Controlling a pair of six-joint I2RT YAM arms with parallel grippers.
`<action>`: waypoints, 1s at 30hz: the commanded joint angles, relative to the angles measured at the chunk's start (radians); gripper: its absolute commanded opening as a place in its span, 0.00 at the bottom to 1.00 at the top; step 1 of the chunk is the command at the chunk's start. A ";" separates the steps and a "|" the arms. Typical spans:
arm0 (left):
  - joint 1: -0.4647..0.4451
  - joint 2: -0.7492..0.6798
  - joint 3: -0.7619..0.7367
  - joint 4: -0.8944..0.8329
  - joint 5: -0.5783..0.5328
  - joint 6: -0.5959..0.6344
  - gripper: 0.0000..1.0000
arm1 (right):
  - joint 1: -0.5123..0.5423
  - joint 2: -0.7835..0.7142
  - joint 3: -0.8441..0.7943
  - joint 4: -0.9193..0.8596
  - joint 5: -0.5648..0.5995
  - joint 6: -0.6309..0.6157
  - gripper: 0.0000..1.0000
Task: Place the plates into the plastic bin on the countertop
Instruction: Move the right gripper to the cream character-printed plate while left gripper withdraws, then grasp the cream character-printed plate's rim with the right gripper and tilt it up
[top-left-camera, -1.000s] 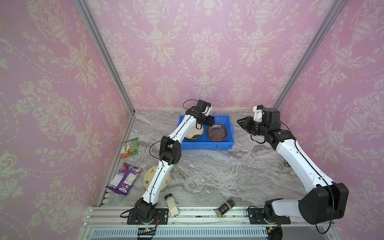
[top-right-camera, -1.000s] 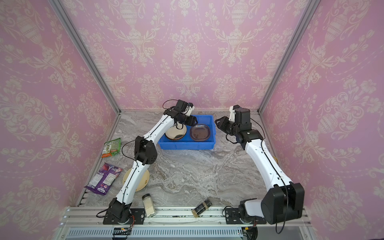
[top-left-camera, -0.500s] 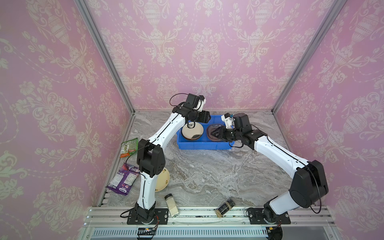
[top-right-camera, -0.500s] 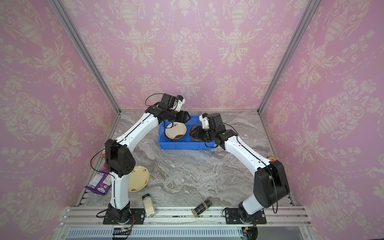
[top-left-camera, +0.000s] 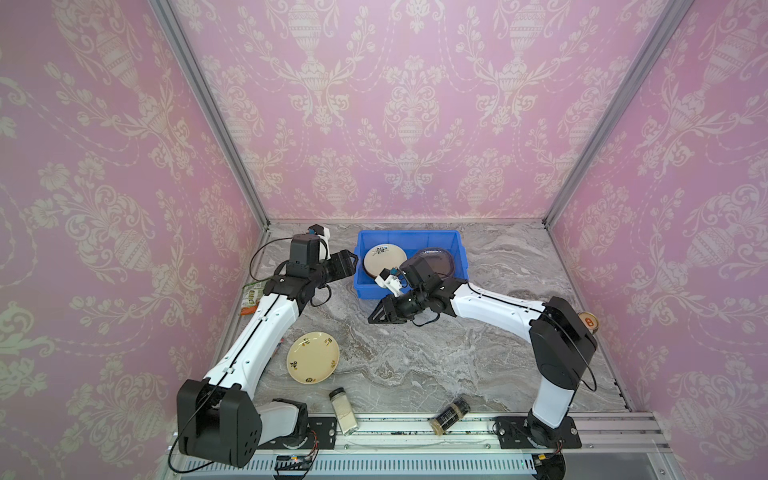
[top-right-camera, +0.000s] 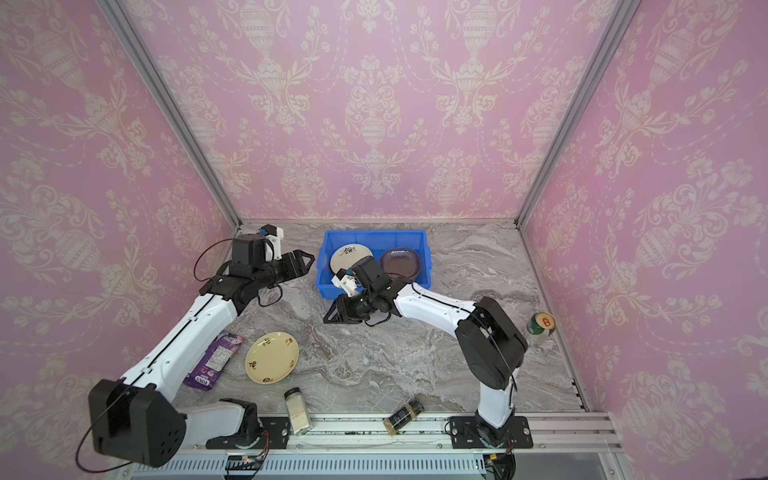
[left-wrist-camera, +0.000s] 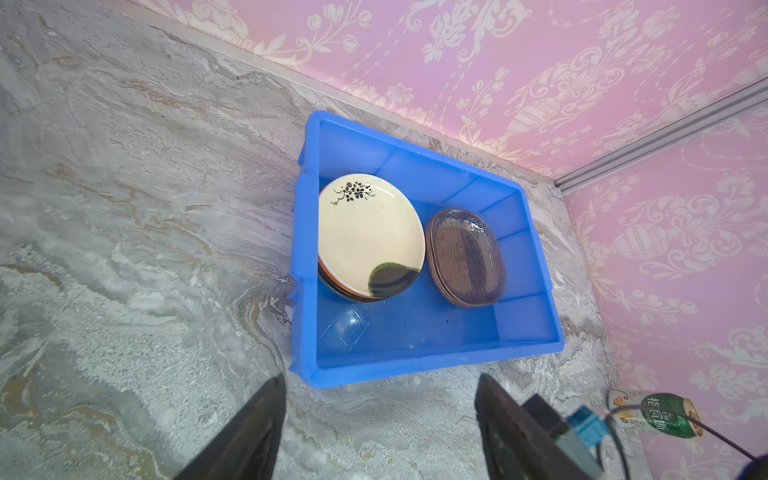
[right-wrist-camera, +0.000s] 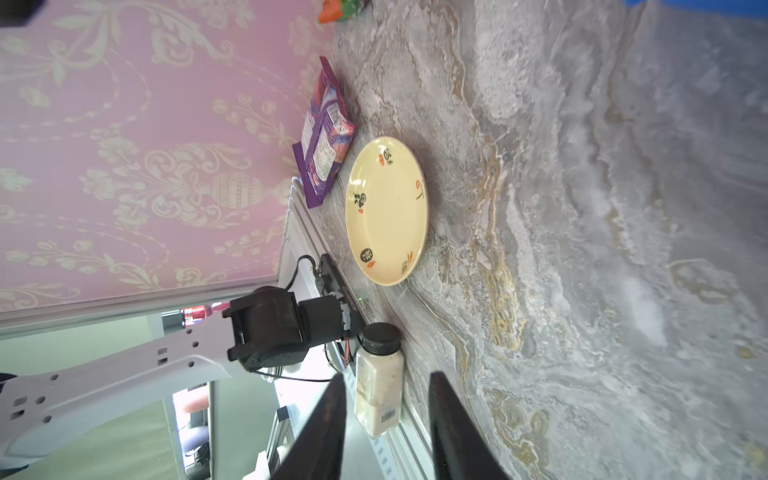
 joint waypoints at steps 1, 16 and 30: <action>0.068 -0.084 -0.091 0.042 0.082 -0.075 0.75 | 0.024 0.060 0.062 -0.025 -0.046 -0.026 0.35; 0.253 -0.328 -0.331 0.077 0.208 -0.149 0.79 | 0.141 0.327 0.244 -0.054 -0.066 -0.017 0.38; 0.353 -0.354 -0.396 0.134 0.293 -0.180 0.79 | 0.154 0.487 0.404 -0.112 -0.056 0.001 0.35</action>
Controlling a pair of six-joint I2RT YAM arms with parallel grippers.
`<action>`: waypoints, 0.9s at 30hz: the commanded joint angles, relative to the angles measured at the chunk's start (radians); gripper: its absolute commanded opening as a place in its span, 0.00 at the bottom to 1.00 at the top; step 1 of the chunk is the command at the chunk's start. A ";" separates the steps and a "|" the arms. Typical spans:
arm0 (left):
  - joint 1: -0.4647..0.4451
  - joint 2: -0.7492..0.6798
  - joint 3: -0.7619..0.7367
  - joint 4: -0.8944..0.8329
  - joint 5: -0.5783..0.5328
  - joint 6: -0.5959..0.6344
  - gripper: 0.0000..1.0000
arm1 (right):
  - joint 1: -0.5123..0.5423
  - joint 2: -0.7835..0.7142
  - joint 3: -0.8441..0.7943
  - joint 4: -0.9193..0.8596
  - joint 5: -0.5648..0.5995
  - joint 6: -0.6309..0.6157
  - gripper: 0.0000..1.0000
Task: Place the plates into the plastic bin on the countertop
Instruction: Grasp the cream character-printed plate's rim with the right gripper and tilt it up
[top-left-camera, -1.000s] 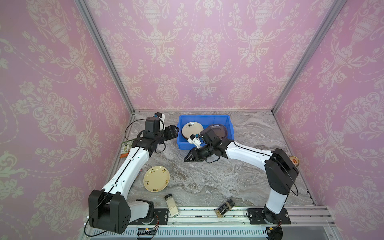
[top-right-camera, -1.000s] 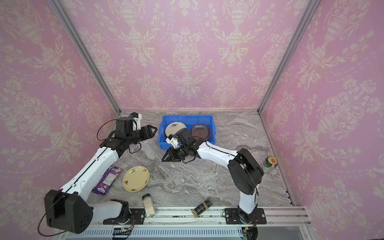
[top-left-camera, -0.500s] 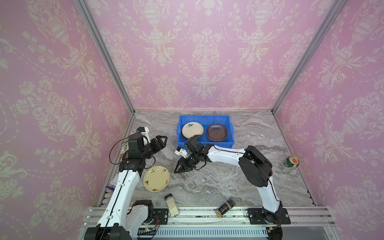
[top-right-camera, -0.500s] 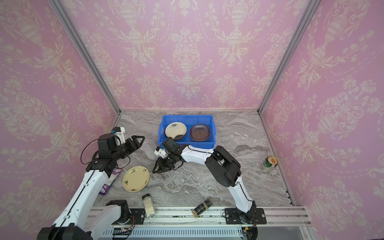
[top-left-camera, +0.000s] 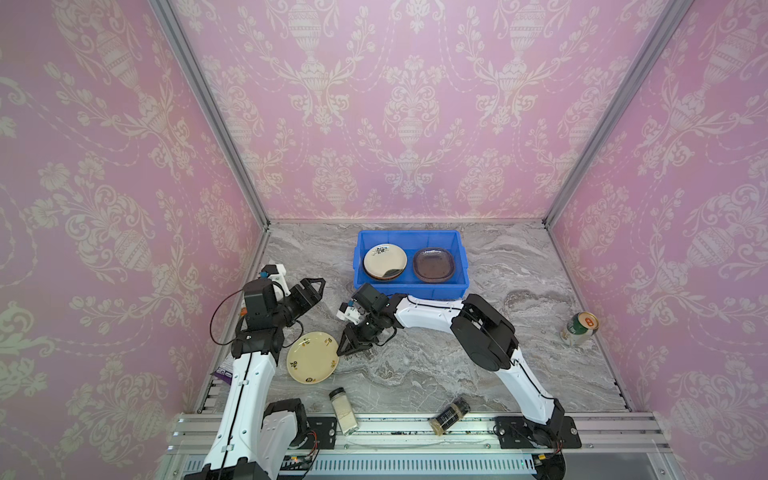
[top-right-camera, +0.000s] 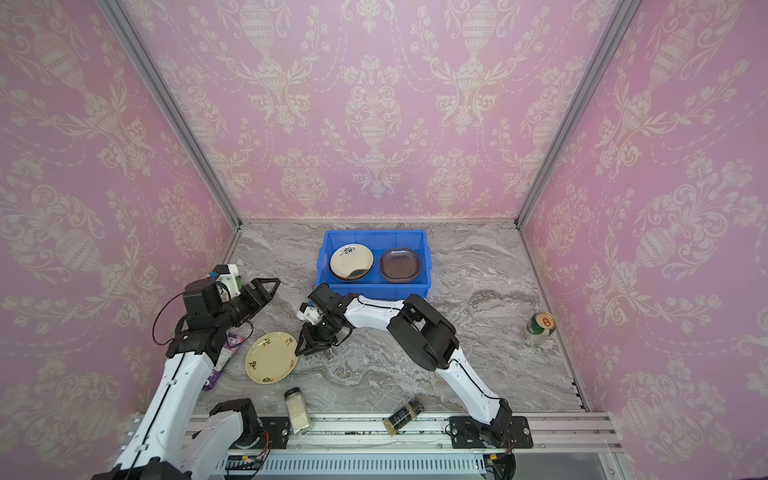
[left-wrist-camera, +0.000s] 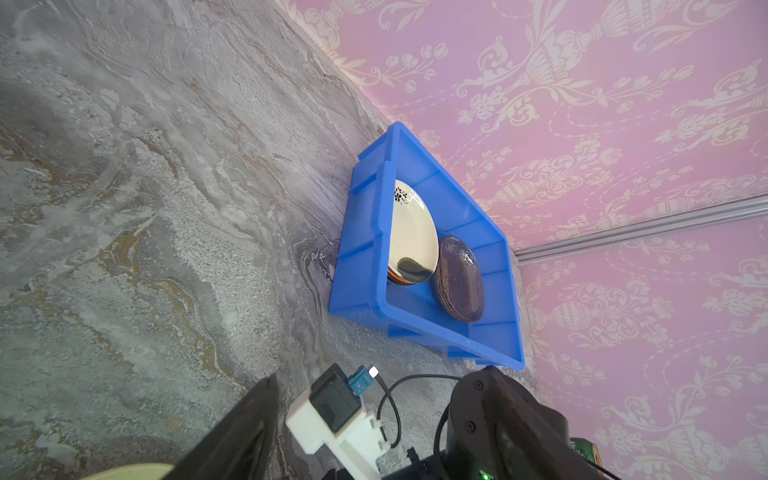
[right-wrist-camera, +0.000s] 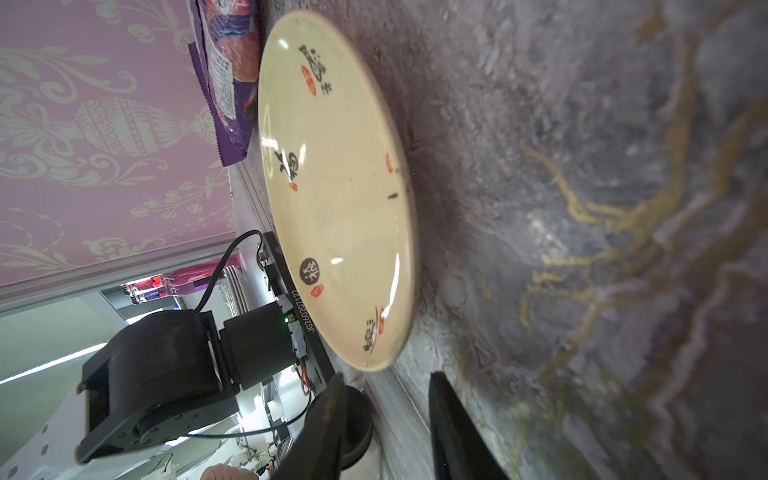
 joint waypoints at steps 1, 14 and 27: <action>0.015 -0.007 -0.014 0.035 0.043 -0.020 0.79 | -0.001 0.028 0.043 -0.031 -0.002 0.013 0.34; 0.028 0.013 -0.020 0.036 0.052 -0.010 0.79 | -0.001 0.116 0.132 -0.056 0.000 0.030 0.33; 0.040 0.015 -0.022 0.031 0.051 -0.005 0.79 | -0.003 0.168 0.186 -0.072 0.006 0.038 0.21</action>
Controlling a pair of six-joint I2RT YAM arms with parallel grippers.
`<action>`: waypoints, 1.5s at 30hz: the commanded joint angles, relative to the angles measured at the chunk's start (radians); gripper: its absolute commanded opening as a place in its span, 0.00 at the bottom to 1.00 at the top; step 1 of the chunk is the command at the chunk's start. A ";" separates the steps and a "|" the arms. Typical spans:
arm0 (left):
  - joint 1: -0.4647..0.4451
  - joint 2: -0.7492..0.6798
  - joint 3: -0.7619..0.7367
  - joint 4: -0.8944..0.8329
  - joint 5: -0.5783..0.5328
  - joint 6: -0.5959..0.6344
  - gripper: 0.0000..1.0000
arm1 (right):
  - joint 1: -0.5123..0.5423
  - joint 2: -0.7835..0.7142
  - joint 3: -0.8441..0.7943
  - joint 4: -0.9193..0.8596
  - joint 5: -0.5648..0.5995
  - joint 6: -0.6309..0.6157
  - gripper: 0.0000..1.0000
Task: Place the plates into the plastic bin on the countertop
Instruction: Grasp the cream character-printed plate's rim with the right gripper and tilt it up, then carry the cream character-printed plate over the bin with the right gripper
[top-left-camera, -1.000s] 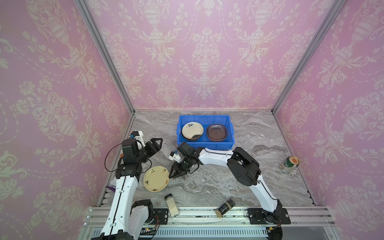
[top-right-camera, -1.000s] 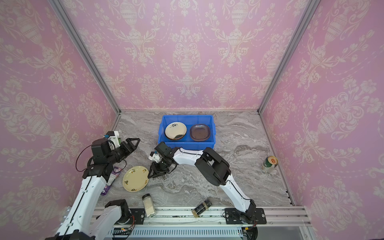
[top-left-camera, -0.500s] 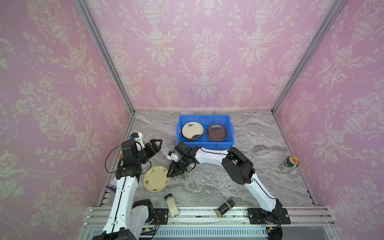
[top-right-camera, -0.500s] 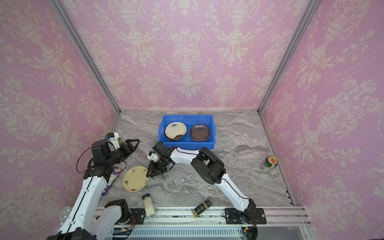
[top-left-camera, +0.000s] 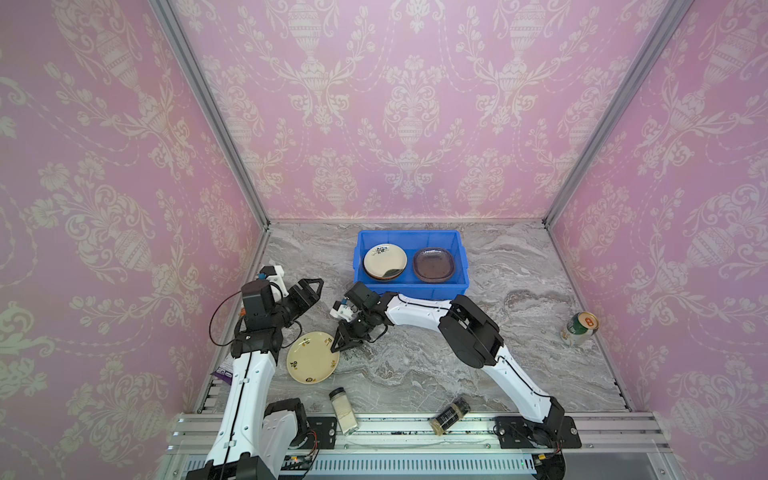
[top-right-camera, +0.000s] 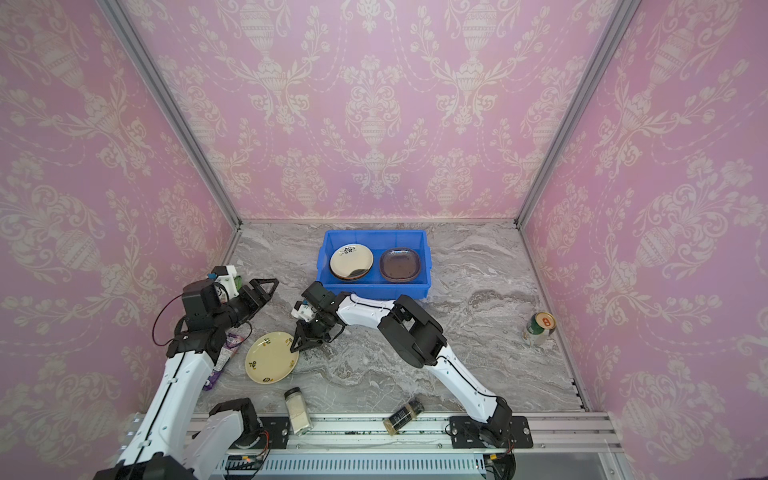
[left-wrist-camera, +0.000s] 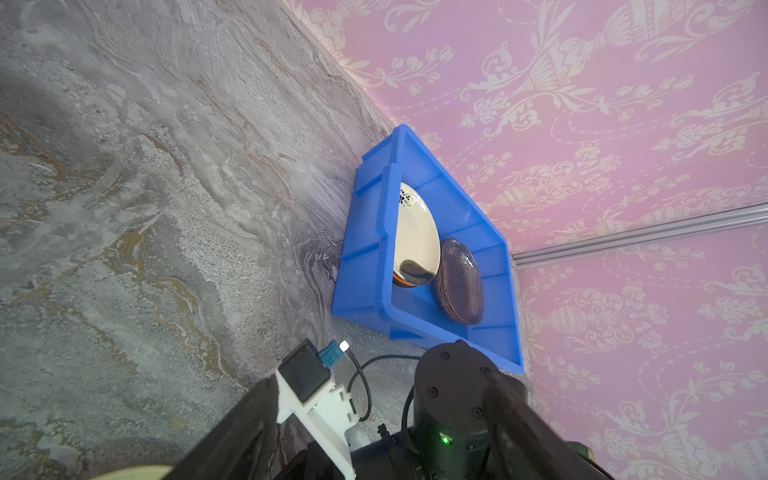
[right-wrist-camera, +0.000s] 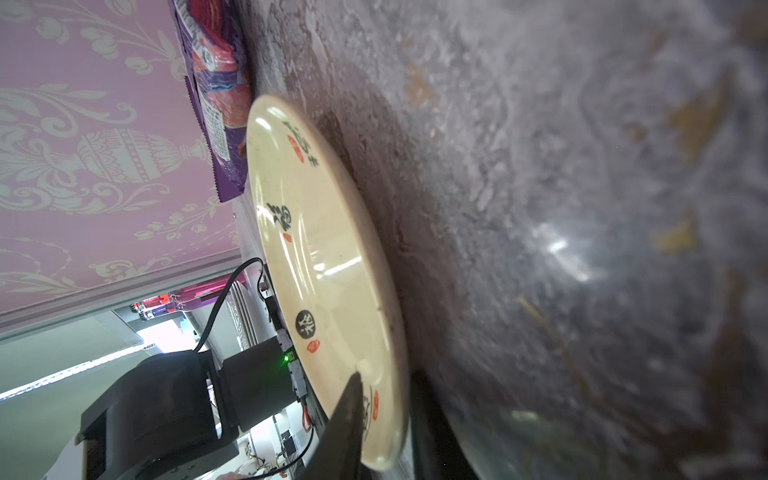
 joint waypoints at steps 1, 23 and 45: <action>0.013 0.003 -0.014 0.013 0.028 -0.001 0.79 | -0.003 0.036 0.012 -0.038 0.026 0.009 0.21; 0.016 0.012 -0.023 0.030 0.038 -0.006 0.80 | -0.001 0.026 0.028 -0.064 0.070 -0.005 0.02; -0.077 0.117 0.111 0.106 -0.068 0.013 0.81 | -0.184 -0.626 -0.344 -0.295 0.350 -0.156 0.00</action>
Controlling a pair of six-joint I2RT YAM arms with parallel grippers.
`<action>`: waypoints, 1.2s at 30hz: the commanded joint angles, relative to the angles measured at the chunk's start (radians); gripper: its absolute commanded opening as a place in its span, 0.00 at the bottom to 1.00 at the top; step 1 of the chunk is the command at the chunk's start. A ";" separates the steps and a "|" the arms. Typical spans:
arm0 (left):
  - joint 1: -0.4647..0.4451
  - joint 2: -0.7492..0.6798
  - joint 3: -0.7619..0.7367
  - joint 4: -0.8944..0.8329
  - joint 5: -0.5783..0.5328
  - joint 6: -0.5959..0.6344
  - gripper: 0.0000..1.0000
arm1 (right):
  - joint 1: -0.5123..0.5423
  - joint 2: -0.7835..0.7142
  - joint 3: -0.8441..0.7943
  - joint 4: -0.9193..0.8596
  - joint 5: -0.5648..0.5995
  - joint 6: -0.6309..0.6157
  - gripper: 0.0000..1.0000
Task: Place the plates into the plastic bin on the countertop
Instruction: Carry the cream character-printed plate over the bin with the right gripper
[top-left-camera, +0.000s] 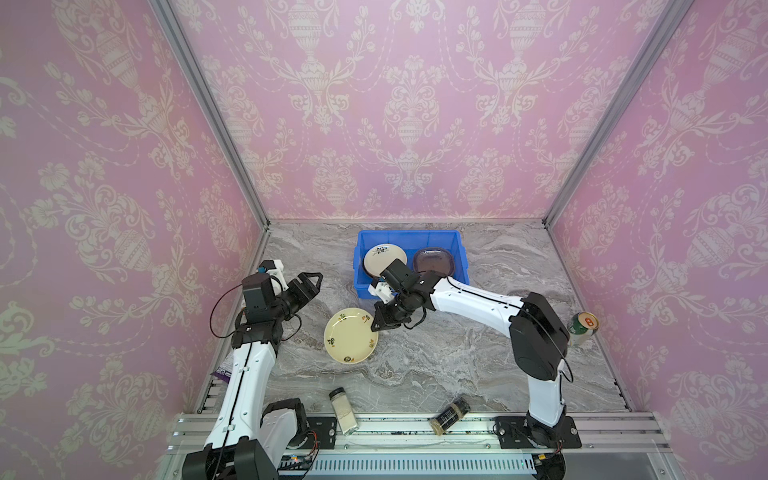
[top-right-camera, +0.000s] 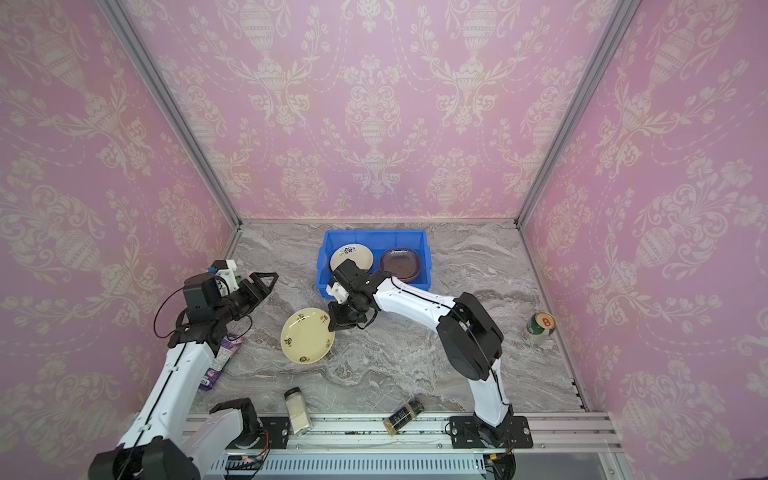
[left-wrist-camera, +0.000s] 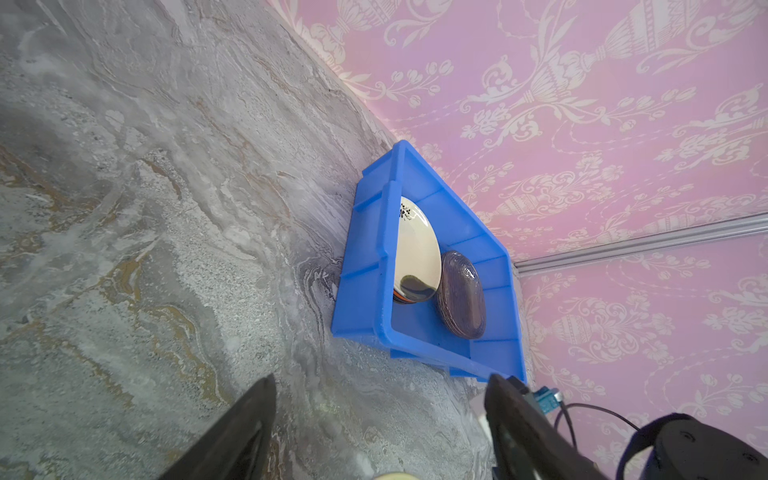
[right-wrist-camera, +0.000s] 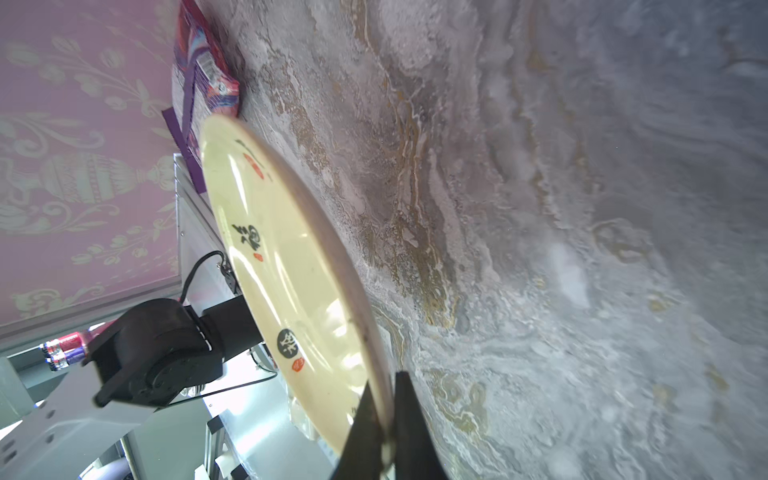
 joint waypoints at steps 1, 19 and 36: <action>-0.075 0.042 0.092 0.045 -0.058 0.026 0.81 | -0.071 -0.116 -0.016 -0.026 0.063 -0.018 0.00; -0.379 0.294 0.239 0.204 -0.163 0.047 0.81 | -0.376 0.182 0.338 0.008 0.134 0.035 0.00; -0.456 0.432 0.283 0.267 -0.135 0.021 0.82 | -0.392 0.461 0.561 0.049 0.058 0.182 0.10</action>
